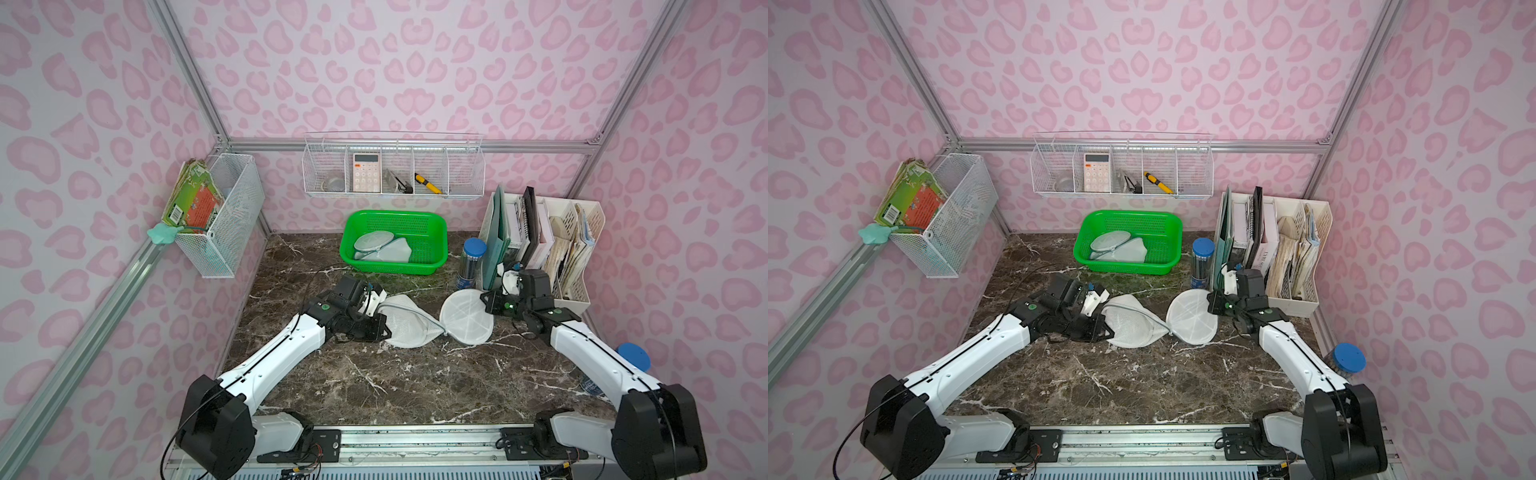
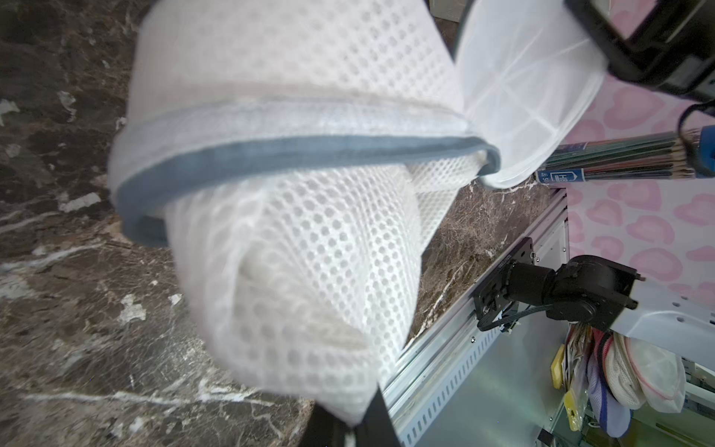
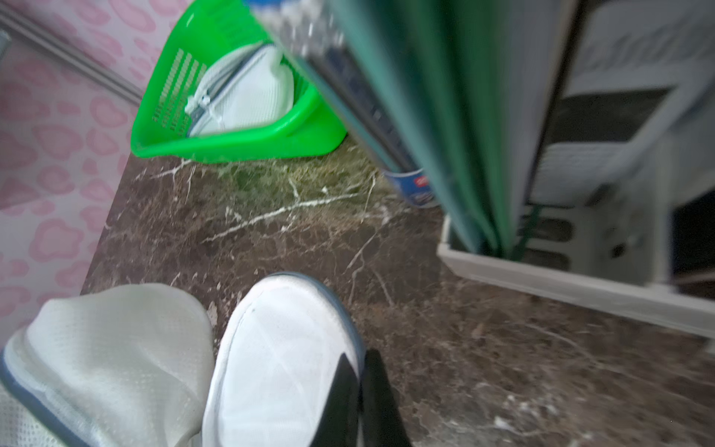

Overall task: Turn the laundry bag inside out
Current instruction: Turn over the laundry bag at the center of the board.

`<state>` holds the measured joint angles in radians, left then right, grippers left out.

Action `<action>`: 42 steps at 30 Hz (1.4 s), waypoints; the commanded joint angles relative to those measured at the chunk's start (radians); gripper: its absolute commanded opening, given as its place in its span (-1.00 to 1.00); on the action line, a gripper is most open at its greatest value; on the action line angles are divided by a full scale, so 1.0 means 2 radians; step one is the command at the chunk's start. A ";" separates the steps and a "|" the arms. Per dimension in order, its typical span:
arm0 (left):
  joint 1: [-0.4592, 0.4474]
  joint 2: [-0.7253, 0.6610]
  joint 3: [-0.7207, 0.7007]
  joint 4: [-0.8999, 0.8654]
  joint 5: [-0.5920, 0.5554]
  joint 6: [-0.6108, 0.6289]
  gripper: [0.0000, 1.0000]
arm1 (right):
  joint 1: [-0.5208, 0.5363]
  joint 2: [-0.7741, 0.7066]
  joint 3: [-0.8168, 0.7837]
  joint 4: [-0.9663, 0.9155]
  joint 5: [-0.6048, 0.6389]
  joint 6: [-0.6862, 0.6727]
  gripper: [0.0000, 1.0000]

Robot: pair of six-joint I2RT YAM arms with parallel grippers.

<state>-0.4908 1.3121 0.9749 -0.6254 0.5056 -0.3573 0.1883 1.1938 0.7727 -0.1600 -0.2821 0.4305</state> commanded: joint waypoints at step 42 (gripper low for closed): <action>-0.032 0.131 0.106 -0.057 -0.034 0.033 -1.00 | 0.160 -0.069 -0.010 0.006 0.154 -0.068 0.26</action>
<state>-0.5518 1.5700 1.1763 -0.7124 0.4335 -0.3077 0.4793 1.0328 0.7273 -0.1856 0.0444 0.3500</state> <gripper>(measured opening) 0.079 0.643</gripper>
